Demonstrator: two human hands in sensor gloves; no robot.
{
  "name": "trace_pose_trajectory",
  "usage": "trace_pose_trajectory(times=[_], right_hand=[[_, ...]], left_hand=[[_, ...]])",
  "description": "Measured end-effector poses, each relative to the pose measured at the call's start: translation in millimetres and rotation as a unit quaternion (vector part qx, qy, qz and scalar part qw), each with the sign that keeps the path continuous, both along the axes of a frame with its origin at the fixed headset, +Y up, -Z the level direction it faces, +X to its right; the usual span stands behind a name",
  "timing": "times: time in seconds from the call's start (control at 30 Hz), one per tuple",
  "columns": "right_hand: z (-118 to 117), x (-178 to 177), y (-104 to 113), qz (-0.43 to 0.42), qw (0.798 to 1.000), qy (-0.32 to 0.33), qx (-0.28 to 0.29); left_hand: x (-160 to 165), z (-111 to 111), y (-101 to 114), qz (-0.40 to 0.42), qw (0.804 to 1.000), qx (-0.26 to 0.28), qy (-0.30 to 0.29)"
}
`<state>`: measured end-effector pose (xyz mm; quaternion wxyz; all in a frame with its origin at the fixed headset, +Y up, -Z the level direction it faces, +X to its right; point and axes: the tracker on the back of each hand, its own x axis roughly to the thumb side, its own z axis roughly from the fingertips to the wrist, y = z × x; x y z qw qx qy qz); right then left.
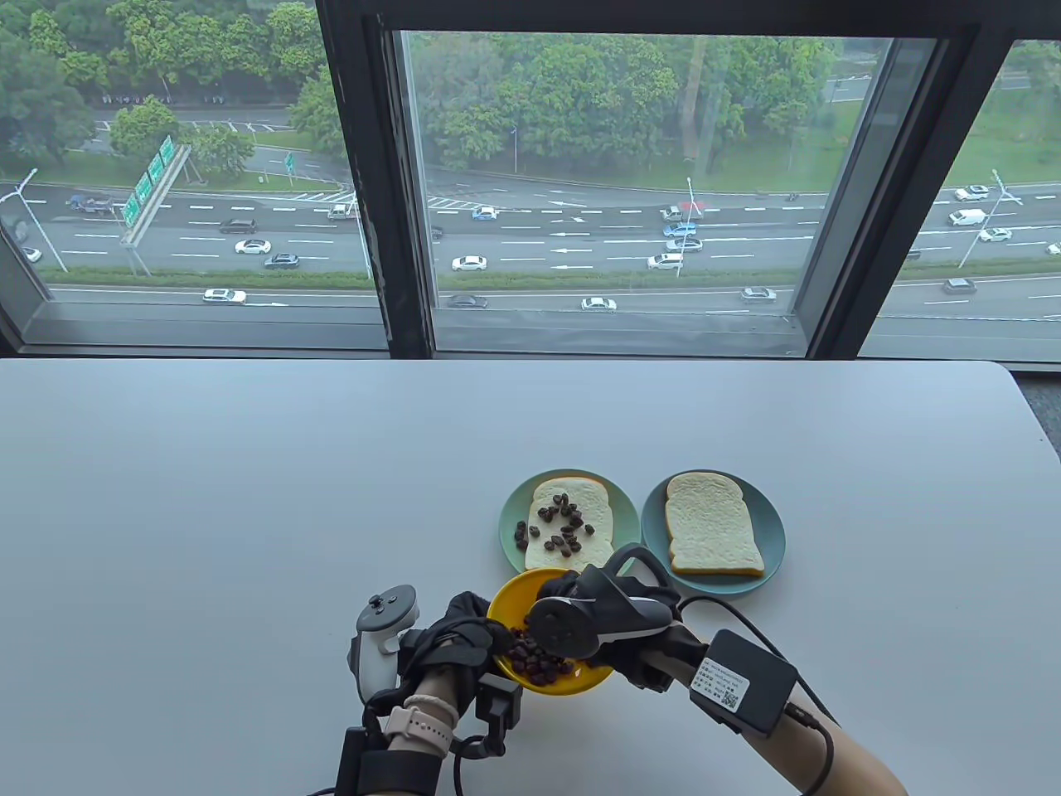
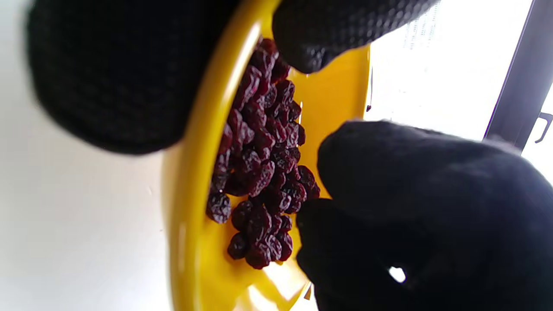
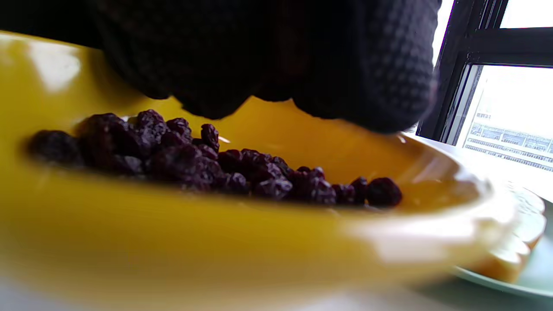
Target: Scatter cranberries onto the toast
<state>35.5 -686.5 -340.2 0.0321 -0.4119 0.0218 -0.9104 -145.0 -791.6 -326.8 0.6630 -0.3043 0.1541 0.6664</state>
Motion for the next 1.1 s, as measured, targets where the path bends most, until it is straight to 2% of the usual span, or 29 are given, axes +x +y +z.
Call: trace_pose_trajectory(times=[0.17, 0.23, 0.37, 0.57, 0.7, 0.8, 0.97, 1.1], right_hand=[[-11, 9, 19, -0.031, 0.999, -0.030, -0.017], [-22, 11, 24, -0.043, 0.997, -0.057, -0.020], [-60, 14, 27, -0.059, 0.990, -0.126, -0.021], [-134, 23, -1, -0.055, 0.969, -0.239, -0.027], [-167, 22, -24, -0.072, 0.955, -0.283, -0.040], [-181, 17, -39, -0.062, 0.951, -0.300, -0.033], [-190, 16, -52, -0.019, 0.947, -0.319, -0.004], [-192, 20, -54, -0.033, 0.943, -0.331, -0.019]], left_hand=[[2, -1, 0, 0.012, 1.000, 0.001, -0.004], [2, -1, 0, 0.018, 1.000, 0.001, -0.006], [2, 0, 0, 0.019, 1.000, -0.003, -0.012], [1, 0, 1, 0.022, 1.000, -0.007, -0.014], [0, 0, 1, 0.029, 0.999, -0.008, -0.017], [1, -1, -2, 0.032, 0.999, -0.015, -0.019], [2, -2, -5, 0.033, 0.999, -0.023, -0.026], [2, -2, -5, 0.032, 0.999, -0.027, -0.029]])
